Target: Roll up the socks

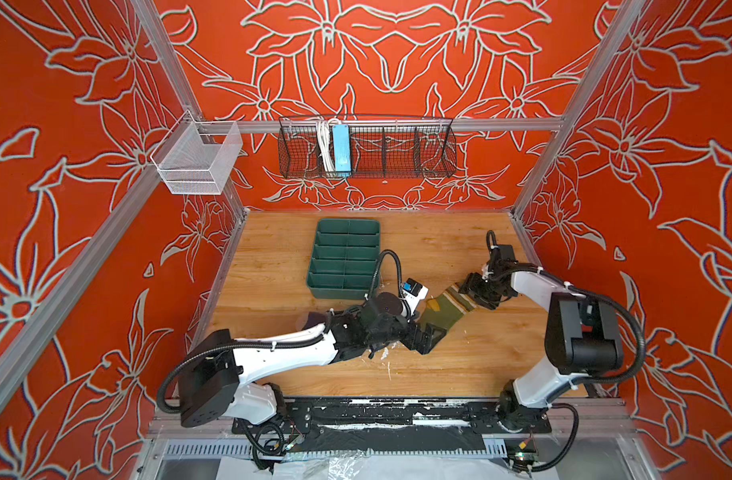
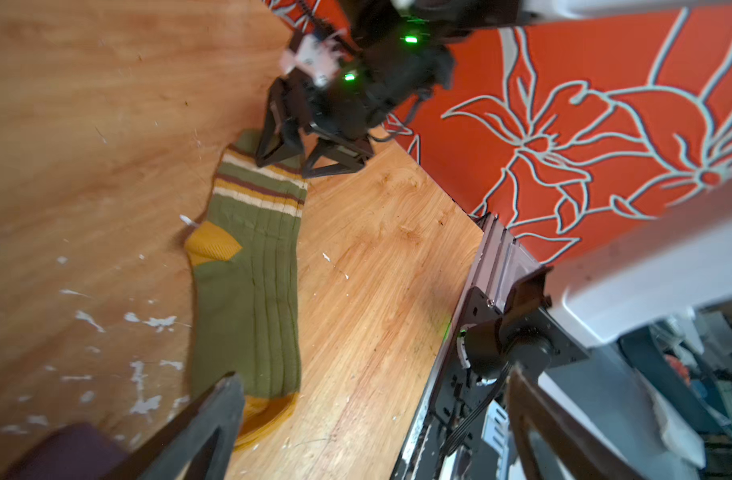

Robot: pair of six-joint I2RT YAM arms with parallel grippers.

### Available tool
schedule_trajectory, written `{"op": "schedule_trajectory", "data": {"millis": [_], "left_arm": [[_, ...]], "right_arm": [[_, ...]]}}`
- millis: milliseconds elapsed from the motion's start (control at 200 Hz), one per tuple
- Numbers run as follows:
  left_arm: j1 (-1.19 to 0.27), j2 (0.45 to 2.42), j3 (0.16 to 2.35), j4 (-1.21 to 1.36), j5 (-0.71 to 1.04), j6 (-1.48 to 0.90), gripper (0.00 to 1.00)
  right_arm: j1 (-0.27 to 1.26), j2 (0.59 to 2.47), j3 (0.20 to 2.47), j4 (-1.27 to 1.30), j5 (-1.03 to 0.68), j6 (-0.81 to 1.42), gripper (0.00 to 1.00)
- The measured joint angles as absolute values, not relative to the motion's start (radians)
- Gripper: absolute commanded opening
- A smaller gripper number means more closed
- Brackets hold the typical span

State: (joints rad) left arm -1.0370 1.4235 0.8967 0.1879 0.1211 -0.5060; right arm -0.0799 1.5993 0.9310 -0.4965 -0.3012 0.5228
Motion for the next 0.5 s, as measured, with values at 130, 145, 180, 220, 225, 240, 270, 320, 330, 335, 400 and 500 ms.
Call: {"op": "schedule_trajectory", "data": {"millis": [130, 145, 180, 220, 225, 240, 270, 320, 330, 335, 400, 500], "left_arm": [[-1.061, 1.542, 1.032, 0.091, 0.070, -0.625, 0.97], [-1.065, 1.554, 1.045, 0.086, 0.064, -0.635, 0.97], [-1.079, 1.583, 1.078, 0.072, 0.048, -0.668, 0.97], [-1.093, 1.606, 1.098, 0.068, 0.038, -0.709, 0.97], [-1.096, 1.608, 1.100, 0.068, 0.036, -0.713, 0.97], [-1.100, 1.613, 1.103, 0.068, 0.032, -0.723, 0.97], [-1.110, 1.626, 1.103, 0.071, 0.023, -0.755, 0.97], [-1.124, 1.649, 1.101, 0.072, 0.011, -0.810, 0.98], [-1.127, 1.654, 1.101, 0.072, 0.007, -0.820, 0.97], [-1.129, 1.656, 1.101, 0.071, 0.007, -0.823, 0.97], [-1.141, 1.691, 1.101, 0.070, -0.010, -0.882, 0.97], [-1.151, 1.746, 1.102, 0.064, -0.038, -0.956, 0.97]], "right_arm": [[-0.180, 1.480, 0.812, -0.460, -0.281, 0.605, 0.69], [-0.188, 1.473, 0.804, -0.458, -0.278, 0.610, 0.69], [-0.214, 1.453, 0.782, -0.454, -0.274, 0.625, 0.69], [-0.231, 1.435, 0.766, -0.453, -0.269, 0.634, 0.68], [-0.232, 1.433, 0.764, -0.453, -0.268, 0.635, 0.68], [-0.236, 1.427, 0.760, -0.453, -0.267, 0.638, 0.68], [-0.236, 1.413, 0.756, -0.454, -0.265, 0.640, 0.68], [-0.236, 1.382, 0.756, -0.456, -0.266, 0.638, 0.68], [-0.236, 1.378, 0.756, -0.455, -0.266, 0.637, 0.68], [-0.235, 1.372, 0.756, -0.455, -0.267, 0.636, 0.68], [-0.229, 1.311, 0.760, -0.459, -0.268, 0.606, 0.68], [-0.207, 1.227, 0.802, -0.468, -0.237, 0.529, 0.68]]}}
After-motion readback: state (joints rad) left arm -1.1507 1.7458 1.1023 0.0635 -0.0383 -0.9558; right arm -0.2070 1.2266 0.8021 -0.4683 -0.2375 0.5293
